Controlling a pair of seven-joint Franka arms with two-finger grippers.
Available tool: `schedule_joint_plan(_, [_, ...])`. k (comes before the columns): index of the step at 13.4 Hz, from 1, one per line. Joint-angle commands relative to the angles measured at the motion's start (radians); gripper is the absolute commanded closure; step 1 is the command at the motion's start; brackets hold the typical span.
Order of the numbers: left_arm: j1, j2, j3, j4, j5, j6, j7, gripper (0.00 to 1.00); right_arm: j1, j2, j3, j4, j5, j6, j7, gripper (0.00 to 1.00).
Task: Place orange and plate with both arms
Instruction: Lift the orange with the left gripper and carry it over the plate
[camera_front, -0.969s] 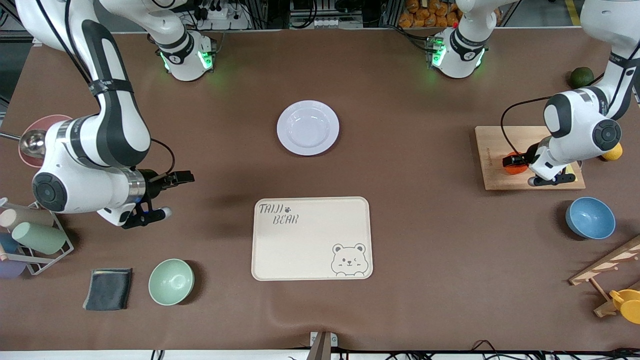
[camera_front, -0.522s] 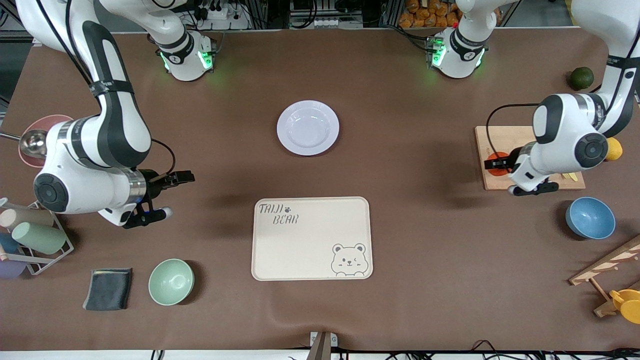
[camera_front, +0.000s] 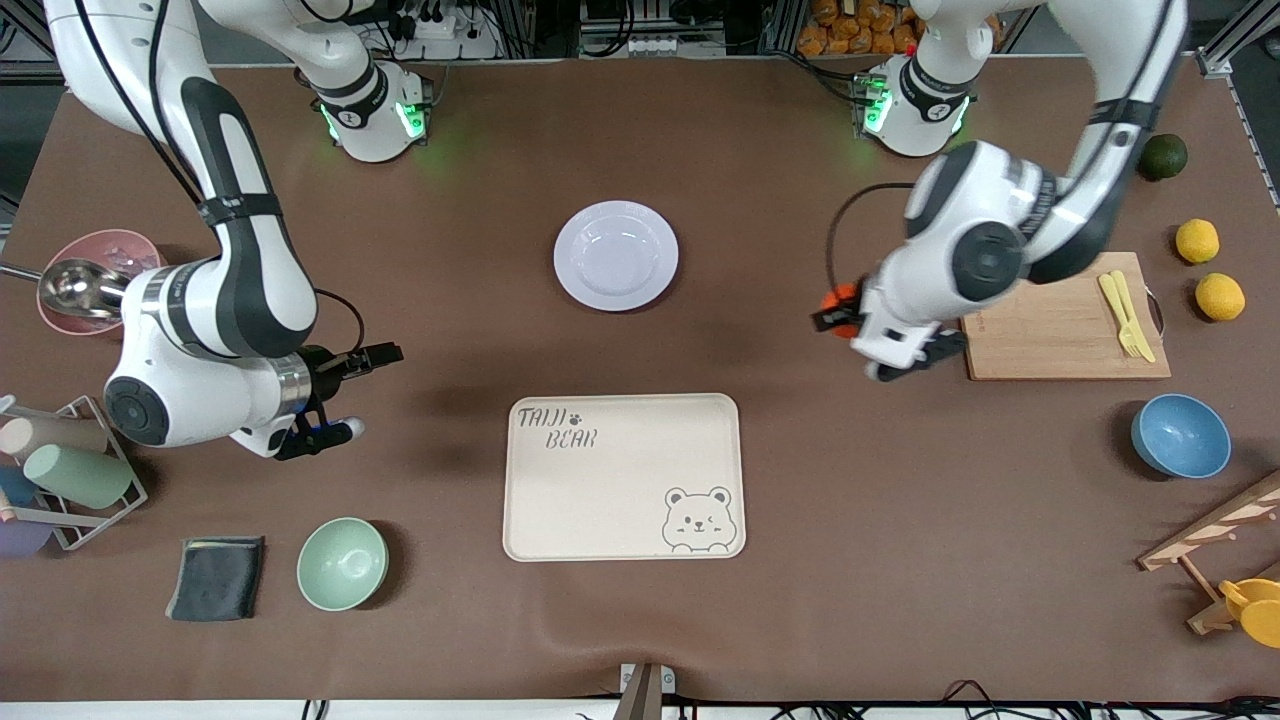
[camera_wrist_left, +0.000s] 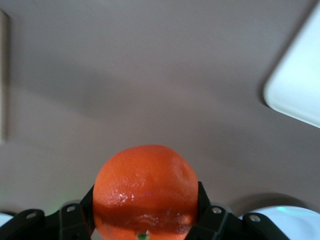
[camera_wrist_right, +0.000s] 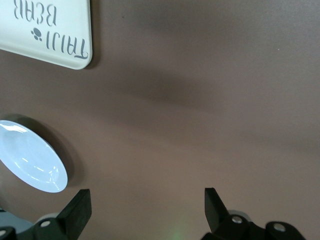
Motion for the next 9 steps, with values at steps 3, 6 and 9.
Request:
schedule_joint_plan(3, [-0.268, 0.185, 0.006, 0.159, -0.007, 0.040, -0.367, 0.70, -0.044, 0.024, 0.008, 0.031, 0.075, -0.012, -0.042, 0.00])
schedule_joint_plan(6, [-0.385, 0.252, 0.009, 0.159, 0.004, 0.189, -0.523, 0.70, -0.055, 0.032, 0.008, 0.009, 0.110, -0.023, -0.056, 0.00])
schedule_joint_plan(9, [-0.465, 0.317, 0.017, 0.159, 0.025, 0.300, -0.626, 0.70, -0.041, 0.037, 0.008, 0.005, 0.112, -0.063, -0.065, 0.00])
